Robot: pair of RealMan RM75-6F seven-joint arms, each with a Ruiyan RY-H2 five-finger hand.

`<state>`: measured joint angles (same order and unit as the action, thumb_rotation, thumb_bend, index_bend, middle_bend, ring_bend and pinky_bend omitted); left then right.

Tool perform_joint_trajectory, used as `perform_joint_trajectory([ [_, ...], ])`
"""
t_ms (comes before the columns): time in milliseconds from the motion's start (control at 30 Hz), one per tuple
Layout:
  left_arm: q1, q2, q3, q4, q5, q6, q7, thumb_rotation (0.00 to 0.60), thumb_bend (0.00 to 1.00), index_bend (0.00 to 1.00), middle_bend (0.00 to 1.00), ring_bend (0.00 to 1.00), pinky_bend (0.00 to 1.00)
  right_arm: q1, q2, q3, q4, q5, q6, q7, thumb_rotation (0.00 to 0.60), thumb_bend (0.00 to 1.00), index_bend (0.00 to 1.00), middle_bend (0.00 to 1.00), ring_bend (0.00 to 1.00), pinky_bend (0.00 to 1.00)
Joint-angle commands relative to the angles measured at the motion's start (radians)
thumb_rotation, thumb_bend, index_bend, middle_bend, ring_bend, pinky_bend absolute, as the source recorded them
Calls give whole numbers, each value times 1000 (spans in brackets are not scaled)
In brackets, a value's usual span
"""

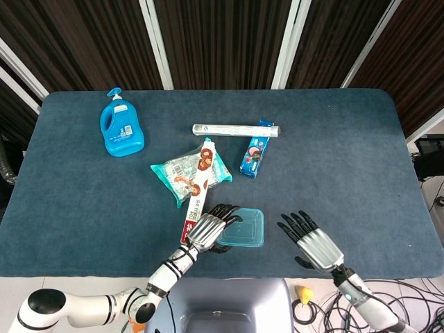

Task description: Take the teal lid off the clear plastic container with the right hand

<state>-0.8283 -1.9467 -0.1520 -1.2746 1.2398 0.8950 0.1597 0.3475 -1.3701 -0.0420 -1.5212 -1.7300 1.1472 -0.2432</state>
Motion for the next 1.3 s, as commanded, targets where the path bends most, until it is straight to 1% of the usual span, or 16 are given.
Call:
perform_joint_trajectory([
  [33,2,4,-1,-1,1,-1,-2,600,277,380,264,128,190,41,-88,10,72,-45,3,37,600,190,96,0,0,0],
  [167,5,9,-3,-2,6,-1,-9,600,278,377,261,125,190,66,-170,17,133,-82,42,80,600,189,177,0,0,0],
  [233,7,11,-3,-5,9,1,-9,600,278,377,261,125,190,79,-201,17,156,-95,52,98,600,197,265,0,0,0],
  [333,8,17,-1,-12,15,2,-8,600,278,375,259,126,191,92,-226,16,176,-106,63,106,600,246,385,0,0,0],
  [433,11,20,-2,-19,21,8,-9,600,278,371,255,126,194,98,-237,15,181,-104,68,104,600,252,431,0,0,0],
  [733,15,24,-2,-26,21,5,-3,600,279,371,255,125,199,111,-266,26,199,-76,72,80,600,252,473,8,0,0],
  [833,16,26,-4,-28,20,5,-1,600,279,371,255,125,199,114,-278,28,214,-65,75,79,600,252,469,11,0,0],
  [1300,16,27,-5,-30,19,0,4,600,279,370,255,125,199,124,-268,24,201,-33,80,81,600,252,477,12,0,0],
])
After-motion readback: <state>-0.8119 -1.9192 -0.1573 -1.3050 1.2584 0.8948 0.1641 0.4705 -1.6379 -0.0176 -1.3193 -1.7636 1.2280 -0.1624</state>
